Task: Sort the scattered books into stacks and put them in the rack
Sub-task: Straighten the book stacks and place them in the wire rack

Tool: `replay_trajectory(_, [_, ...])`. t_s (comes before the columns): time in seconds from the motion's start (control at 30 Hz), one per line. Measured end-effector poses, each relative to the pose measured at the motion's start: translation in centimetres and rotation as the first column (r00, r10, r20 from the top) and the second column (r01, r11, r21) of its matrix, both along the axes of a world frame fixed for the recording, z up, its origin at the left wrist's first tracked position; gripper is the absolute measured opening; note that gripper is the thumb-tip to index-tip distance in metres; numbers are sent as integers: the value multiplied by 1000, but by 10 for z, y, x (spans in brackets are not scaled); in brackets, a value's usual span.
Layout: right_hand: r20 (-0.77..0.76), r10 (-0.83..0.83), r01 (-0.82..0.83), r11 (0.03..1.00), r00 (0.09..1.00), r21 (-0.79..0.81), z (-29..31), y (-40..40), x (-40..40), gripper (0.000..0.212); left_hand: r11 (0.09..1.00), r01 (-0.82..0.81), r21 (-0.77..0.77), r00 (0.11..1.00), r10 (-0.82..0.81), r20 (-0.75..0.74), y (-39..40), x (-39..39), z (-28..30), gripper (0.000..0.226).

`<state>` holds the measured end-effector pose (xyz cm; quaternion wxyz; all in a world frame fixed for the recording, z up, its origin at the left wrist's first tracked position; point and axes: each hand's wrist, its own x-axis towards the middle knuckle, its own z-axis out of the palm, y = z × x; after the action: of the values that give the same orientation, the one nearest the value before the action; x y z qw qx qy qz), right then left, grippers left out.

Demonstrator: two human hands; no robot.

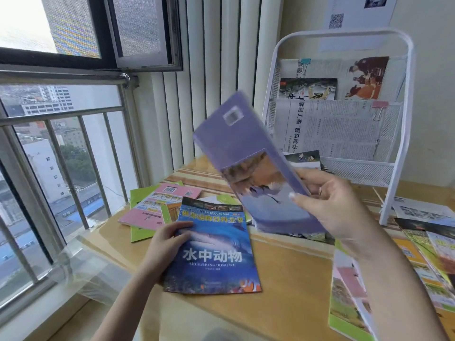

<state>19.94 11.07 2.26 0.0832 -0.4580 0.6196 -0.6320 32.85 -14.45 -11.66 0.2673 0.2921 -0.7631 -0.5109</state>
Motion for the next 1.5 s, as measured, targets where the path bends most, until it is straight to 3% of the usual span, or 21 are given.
replay_trajectory(0.07, [-7, 75, -75, 997, 997, 25, -3, -12, 1, 44, 998, 34, 57, 999, -32, -35, 7, 1, 6, 21])
replay_trajectory(0.1, [-1, 113, -113, 990, 994, 81, -10, -21, 1, 40, 983, 76, 168, 992, -58, -111, 13, 2, 12, 10])
replay_trajectory(0.17, [-22, 123, -113, 962, 992, 250, -37, -39, -3, 44, 901, 172, 398, 970, -84, -229, 15, 6, 12, 41])
replay_trajectory(0.27, [-122, 61, -7, 918, 991, 396, -81, -63, -11, 47, 809, 245, 535, 957, -112, -269, -1, 14, 13, 57])
replay_trajectory(0.37, [-109, -102, 135, 923, 989, 360, -118, -78, -13, 51, 813, 271, 515, 961, -198, -194, -9, 23, 19, 86])
replay_trajectory(0.47, [-56, -203, 210, 905, 977, 369, -136, -82, -14, 55, 840, 246, 483, 968, -192, -159, -2, 19, 15, 77])
replay_trajectory(0.57, [154, -211, 161, 945, 965, 286, -129, -76, -9, 35, 857, 214, 469, 961, -98, -259, 0, 17, 8, 84])
replay_trajectory(0.6, [236, -183, 123, 961, 954, 250, -127, -74, -7, 39, 861, 215, 462, 949, -74, -305, 4, 17, 9, 85])
replay_trajectory(0.7, [294, -144, 78, 971, 945, 224, -118, -69, 0, 65, 871, 319, 374, 875, -119, -468, 19, 17, 26, 59])
replay_trajectory(0.77, [254, -114, 85, 989, 961, 123, -104, -67, 3, 47, 884, 371, 283, 821, -171, -544, 26, 13, 40, 39])
replay_trajectory(0.87, [289, -52, 72, 996, 956, -57, -78, -67, 3, 17, 905, 373, 206, 752, -165, -638, 31, 6, 63, 27])
replay_trajectory(0.97, [258, -73, 80, 997, 963, -15, -81, -65, -3, 15, 929, 316, 193, 811, -159, -564, 33, -1, 57, 26])
replay_trajectory(1.07, [249, -133, 81, 975, 959, 205, -107, -60, 0, 15, 937, 222, 270, 910, -100, -401, 39, -5, 25, 62])
replay_trajectory(1.1, [237, -162, 102, 964, 958, 246, -114, -60, 3, 16, 928, 196, 316, 928, -72, -366, 41, -5, 17, 64])
replay_trajectory(1.2, [127, -270, 221, 926, 954, 305, -120, -58, 3, 34, 895, 176, 410, 948, -42, -316, 44, -3, 9, 36])
replay_trajectory(1.27, [86, -297, 247, 897, 951, 366, -114, -49, 2, 55, 857, 269, 440, 948, -155, -278, 49, 7, 16, 33])
replay_trajectory(1.33, [70, -237, 179, 869, 969, 460, -111, -34, -3, 60, 842, 336, 421, 941, -277, -196, 55, 19, 24, 36])
replay_trajectory(1.37, [40, -193, 142, 831, 980, 537, -109, -26, -7, 59, 866, 292, 406, 955, -243, -169, 55, 22, 26, 44])
replay_trajectory(1.43, [-44, -75, 84, 704, 996, 705, -103, -10, -14, 54, 921, 80, 382, 987, -18, -162, 45, 20, 19, 51])
replay_trajectory(1.5, [-101, 40, 62, 557, 994, 828, -91, 0, -17, 48, 951, -109, 289, 976, 158, -153, 31, 16, 12, 40])
